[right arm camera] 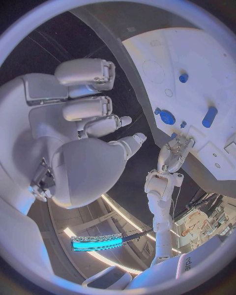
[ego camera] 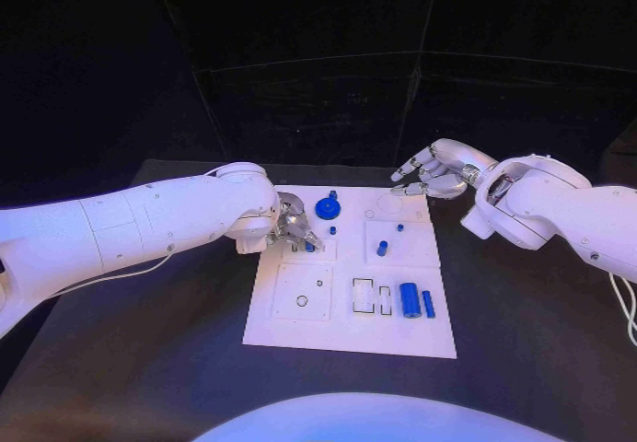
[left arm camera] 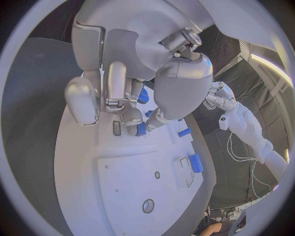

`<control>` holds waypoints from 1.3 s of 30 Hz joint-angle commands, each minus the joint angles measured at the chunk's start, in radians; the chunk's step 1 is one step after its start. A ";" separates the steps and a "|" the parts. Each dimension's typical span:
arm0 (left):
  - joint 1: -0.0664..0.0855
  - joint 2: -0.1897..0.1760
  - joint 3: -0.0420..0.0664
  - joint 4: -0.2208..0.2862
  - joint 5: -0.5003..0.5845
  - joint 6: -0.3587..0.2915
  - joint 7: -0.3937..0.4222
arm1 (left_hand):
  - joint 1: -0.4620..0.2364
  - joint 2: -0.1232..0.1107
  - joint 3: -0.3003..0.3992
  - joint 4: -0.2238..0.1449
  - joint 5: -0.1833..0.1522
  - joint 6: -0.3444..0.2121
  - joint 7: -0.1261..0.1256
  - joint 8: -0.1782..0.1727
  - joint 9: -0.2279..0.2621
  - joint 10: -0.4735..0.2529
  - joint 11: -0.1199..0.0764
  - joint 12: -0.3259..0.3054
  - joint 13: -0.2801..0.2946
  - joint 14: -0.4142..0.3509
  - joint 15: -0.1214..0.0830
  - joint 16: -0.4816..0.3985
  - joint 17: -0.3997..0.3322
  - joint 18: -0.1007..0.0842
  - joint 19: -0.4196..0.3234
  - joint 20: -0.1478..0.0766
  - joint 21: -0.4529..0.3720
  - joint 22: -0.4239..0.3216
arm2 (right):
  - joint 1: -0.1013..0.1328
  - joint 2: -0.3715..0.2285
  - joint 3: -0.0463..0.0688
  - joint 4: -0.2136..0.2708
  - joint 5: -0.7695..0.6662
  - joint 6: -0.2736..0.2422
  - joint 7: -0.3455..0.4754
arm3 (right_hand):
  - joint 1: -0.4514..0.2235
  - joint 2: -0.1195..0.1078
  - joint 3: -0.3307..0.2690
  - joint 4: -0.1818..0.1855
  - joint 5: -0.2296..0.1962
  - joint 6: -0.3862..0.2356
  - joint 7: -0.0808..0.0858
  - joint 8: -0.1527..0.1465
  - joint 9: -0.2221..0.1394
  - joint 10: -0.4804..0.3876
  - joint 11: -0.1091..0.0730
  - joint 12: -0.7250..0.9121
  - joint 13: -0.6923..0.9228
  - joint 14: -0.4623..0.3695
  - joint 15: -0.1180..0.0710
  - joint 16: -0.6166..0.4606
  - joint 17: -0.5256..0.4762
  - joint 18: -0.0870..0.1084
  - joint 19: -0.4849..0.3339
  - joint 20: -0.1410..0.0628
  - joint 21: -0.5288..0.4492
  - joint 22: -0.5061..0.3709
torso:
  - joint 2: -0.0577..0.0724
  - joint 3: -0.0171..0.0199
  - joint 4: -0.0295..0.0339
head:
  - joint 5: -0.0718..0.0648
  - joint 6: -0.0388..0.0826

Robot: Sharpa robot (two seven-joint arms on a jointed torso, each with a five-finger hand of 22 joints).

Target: Assemble the parts on the task board

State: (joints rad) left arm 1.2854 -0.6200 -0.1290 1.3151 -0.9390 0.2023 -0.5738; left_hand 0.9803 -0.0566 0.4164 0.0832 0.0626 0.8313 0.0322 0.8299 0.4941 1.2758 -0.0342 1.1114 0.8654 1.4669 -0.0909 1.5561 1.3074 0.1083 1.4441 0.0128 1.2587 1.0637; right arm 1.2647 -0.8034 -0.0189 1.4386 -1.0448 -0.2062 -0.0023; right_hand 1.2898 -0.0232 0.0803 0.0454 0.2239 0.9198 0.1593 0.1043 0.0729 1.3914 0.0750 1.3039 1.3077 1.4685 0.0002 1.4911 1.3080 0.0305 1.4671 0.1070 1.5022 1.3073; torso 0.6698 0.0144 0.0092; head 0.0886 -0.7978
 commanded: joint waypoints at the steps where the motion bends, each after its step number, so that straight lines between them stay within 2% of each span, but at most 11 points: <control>1: 0.001 0.001 0.000 -0.002 -0.001 -0.006 -0.004 | -0.020 0.001 -0.026 0.016 0.001 0.005 0.002 0.006 0.000 0.003 -0.003 0.001 -0.003 0.098 -0.009 0.003 0.236 -0.013 0.000 -0.004 0.000 0.000 | 0.002 0.001 0.001 0.000 -0.002 0.005 0.006 | 0.009 0.002 -0.009 0.001 -0.007 0.006 0.002 0.007 0.000 -0.005 -0.002 -0.005 0.013 0.064 -0.003 -0.004 0.095 0.007 0.008 -0.001 -0.005 0.096 | 0.000 0.0002 -0.0002 | 0.000 0.001; 9: 0.001 0.004 0.000 -0.009 -0.001 -0.014 0.001 | -0.043 0.004 -0.096 0.067 0.001 0.005 0.000 0.015 0.000 0.005 -0.005 0.004 -0.007 0.100 -0.010 0.007 0.246 -0.013 0.001 -0.005 0.000 0.004 | 0.002 0.002 0.001 -0.001 -0.003 0.011 0.008 | 0.013 -0.001 -0.014 -0.001 -0.014 0.006 0.002 0.008 0.000 -0.005 -0.002 -0.005 0.012 0.064 -0.003 -0.004 0.095 0.007 0.008 -0.001 -0.006 0.095 | 0.000 0.0004 -0.0004 | 0.000 0.002; 12: 0.001 0.002 0.000 -0.008 -0.001 -0.017 0.003 | -0.051 -0.003 -0.133 0.088 0.000 0.004 -0.002 0.019 0.000 0.007 -0.006 0.007 -0.007 0.101 -0.011 0.008 0.248 -0.013 0.001 -0.007 0.000 0.005 | 0.002 0.002 0.001 -0.001 -0.004 0.012 0.008 | 0.013 -0.001 -0.014 -0.001 -0.014 0.006 0.002 0.008 0.000 -0.005 -0.002 -0.005 0.012 0.064 -0.003 -0.004 0.095 0.007 0.008 -0.001 -0.006 0.095 | 0.001 -0.0004 -0.0003 | -0.002 0.003; 21: 0.003 -0.021 0.005 0.023 -0.001 -0.023 0.010 | -0.036 -0.014 -0.246 0.137 -0.010 0.004 -0.007 0.030 -0.002 0.010 -0.010 0.014 -0.008 0.102 -0.015 0.011 0.256 -0.014 0.003 -0.010 -0.001 0.008 | 0.002 0.002 0.001 -0.004 -0.005 0.012 0.008 | 0.014 -0.002 -0.015 -0.002 -0.017 0.005 0.002 0.008 0.000 -0.005 -0.002 -0.006 0.012 0.064 -0.003 -0.005 0.094 0.007 0.008 -0.001 -0.007 0.095 | 0.000 0.0001 0.0007 | -0.004 0.005; 25: 0.006 -0.036 0.031 0.037 -0.001 -0.019 0.008 | -0.025 -0.015 -0.268 0.143 -0.010 0.002 -0.007 0.032 -0.002 0.010 -0.011 0.014 -0.011 0.102 -0.015 0.011 0.255 -0.013 0.003 -0.010 -0.002 0.007 | 0.002 0.002 0.001 -0.005 -0.005 0.012 0.008 | 0.014 -0.002 -0.015 -0.002 -0.017 0.005 0.002 0.008 0.000 -0.005 -0.002 -0.006 0.012 0.064 -0.003 -0.005 0.094 0.007 0.008 -0.001 -0.007 0.095 | 0.000 0.0002 0.0001 | -0.003 0.006; 28: 0.011 -0.048 0.063 0.043 -0.001 -0.002 0.005 | -0.010 -0.013 -0.282 0.144 -0.010 0.000 -0.006 0.032 -0.003 0.007 -0.010 0.012 -0.015 0.101 -0.015 0.010 0.253 -0.013 0.002 -0.010 -0.005 0.003 | 0.002 0.001 0.001 -0.006 -0.005 0.012 0.008 | 0.014 -0.002 -0.016 -0.002 -0.017 0.005 0.002 0.008 0.000 -0.005 -0.002 -0.006 0.012 0.064 -0.003 -0.005 0.094 0.007 0.008 -0.001 -0.007 0.094 | 0.000 -0.0004 0.0003 | -0.006 0.008; 30: 0.022 -0.059 0.084 0.045 -0.001 0.016 0.008 | 0.014 -0.007 -0.300 0.143 -0.010 -0.013 -0.002 0.028 -0.006 -0.004 -0.007 0.002 -0.032 0.099 -0.013 0.006 0.243 -0.009 -0.004 -0.009 -0.019 -0.015 | 0.002 0.001 0.001 -0.007 -0.005 0.012 0.008 | 0.014 -0.002 -0.016 -0.002 -0.017 0.005 0.002 0.008 0.000 -0.005 -0.002 -0.006 0.012 0.064 -0.003 -0.005 0.094 0.007 0.008 -0.001 -0.007 0.094 | 0.000 -0.0007 0.0008 | -0.007 0.008; 32: 0.034 -0.065 0.094 0.043 -0.001 0.026 0.016 | 0.029 -0.002 -0.315 0.144 -0.010 -0.032 0.005 0.017 -0.013 -0.016 -0.002 -0.008 -0.049 0.097 -0.010 0.001 0.233 -0.007 -0.009 -0.007 -0.032 -0.033 | 0.002 0.001 0.001 -0.008 -0.005 0.012 0.008 | 0.014 -0.002 -0.016 -0.002 -0.017 0.005 0.002 0.008 0.000 -0.005 -0.002 -0.006 0.012 0.064 -0.003 -0.005 0.094 0.007 0.008 -0.001 -0.007 0.094 | 0.000 -0.0003 0.0008 | -0.006 0.009; 34: 0.050 -0.068 0.102 0.032 -0.001 0.035 0.024 | 0.045 0.001 -0.333 0.147 -0.009 -0.075 0.020 -0.016 -0.032 -0.030 0.009 -0.018 -0.068 0.096 -0.001 -0.001 0.229 -0.006 -0.011 -0.002 -0.037 -0.038 | 0.002 0.002 0.001 -0.011 -0.005 0.012 0.007 | 0.014 -0.002 -0.016 -0.002 -0.017 0.005 0.002 0.008 0.000 -0.005 -0.002 -0.005 0.012 0.064 -0.003 -0.005 0.094 0.007 0.008 -0.002 -0.007 0.094 | 0.000 0.0002 0.0006 | -0.006 0.011; 36: 0.067 -0.062 0.107 0.007 -0.001 0.049 0.029 | 0.062 0.009 -0.356 0.154 -0.010 -0.092 0.033 -0.043 -0.055 -0.033 0.021 -0.013 -0.068 0.096 0.010 0.000 0.230 -0.007 -0.010 0.007 -0.037 -0.036 | 0.002 0.004 0.001 -0.015 -0.005 0.012 0.007 | 0.014 -0.002 -0.017 -0.002 -0.017 0.005 0.002 0.008 0.000 -0.004 -0.002 -0.005 0.013 0.064 -0.003 -0.005 0.094 0.007 0.008 -0.002 -0.007 0.094 | 0.001 -0.0001 0.0012 | -0.008 0.014; 39: 0.082 -0.043 0.110 -0.041 -0.001 0.077 0.032 | 0.076 0.014 -0.368 0.155 -0.010 -0.093 0.037 -0.052 -0.067 -0.034 0.025 -0.009 -0.067 0.097 0.013 0.001 0.232 -0.007 -0.010 0.011 -0.036 -0.034 | 0.002 0.006 0.001 -0.019 -0.005 0.012 0.007 | 0.014 -0.002 -0.017 -0.002 -0.017 0.005 0.002 0.008 0.000 -0.004 -0.002 -0.005 0.013 0.064 -0.003 -0.005 0.094 0.007 0.008 -0.002 -0.007 0.095 | 0.001 -0.0005 0.0008 | -0.006 0.014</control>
State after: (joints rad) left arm 1.3662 -0.6674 -0.0185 1.2814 -0.9388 0.2271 -0.5624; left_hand 1.0508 -0.0414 0.0510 0.2383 0.0549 0.7431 0.0659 0.7795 0.4292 1.2432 -0.0161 1.0961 0.7985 1.4671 -0.0835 1.5589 1.3074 0.1083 1.4355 0.0179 1.2238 1.0287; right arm 1.2645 -0.7993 -0.0190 1.4199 -1.0470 -0.1989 -0.0017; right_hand 1.2950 -0.0284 0.0697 0.0451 0.2109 0.9198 0.1593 0.1093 0.0729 1.3915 0.0750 1.3039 1.3077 1.4685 0.0002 1.4907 1.3077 0.0305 1.4670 0.1070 1.5022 1.3073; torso 0.6698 0.0142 0.0103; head 0.0808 -0.7843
